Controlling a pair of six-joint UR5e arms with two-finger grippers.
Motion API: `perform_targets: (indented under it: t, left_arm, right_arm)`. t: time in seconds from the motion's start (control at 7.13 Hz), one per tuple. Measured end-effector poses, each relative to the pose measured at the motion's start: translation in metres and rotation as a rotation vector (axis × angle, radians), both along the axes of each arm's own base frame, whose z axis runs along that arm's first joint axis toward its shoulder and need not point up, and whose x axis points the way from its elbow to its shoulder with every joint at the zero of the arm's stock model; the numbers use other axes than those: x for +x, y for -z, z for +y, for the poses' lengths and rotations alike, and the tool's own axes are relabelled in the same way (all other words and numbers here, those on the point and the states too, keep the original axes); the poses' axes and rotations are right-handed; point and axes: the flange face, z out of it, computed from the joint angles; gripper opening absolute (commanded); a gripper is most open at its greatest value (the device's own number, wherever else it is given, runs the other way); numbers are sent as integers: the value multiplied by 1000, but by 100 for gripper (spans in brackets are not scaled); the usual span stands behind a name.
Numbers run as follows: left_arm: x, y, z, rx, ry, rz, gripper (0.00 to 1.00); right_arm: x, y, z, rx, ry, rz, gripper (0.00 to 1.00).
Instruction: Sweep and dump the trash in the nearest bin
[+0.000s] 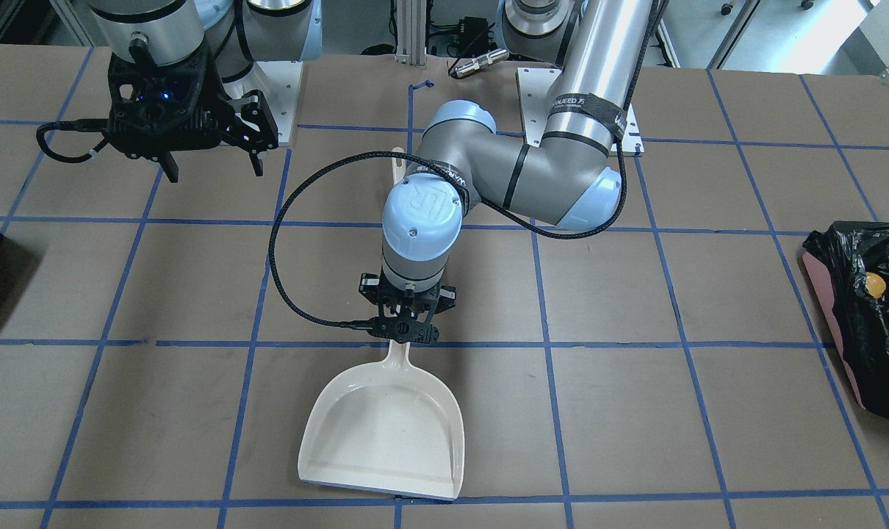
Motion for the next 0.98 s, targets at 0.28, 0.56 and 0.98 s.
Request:
perform_targets:
  t: [0.28, 0.56, 0.98]
  left_arm:
    - [-2, 4, 1, 7, -1, -3, 80]
    - [-5, 1, 3, 2, -5, -2, 100]
    - [2, -28, 0, -35, -22, 5, 100]
  right_arm:
    - [0, -5, 6, 3, -78, -5, 100]
    - [-1, -6, 7, 7, -72, -2, 100]
    - [-2, -4, 8, 13, -51, 6, 100]
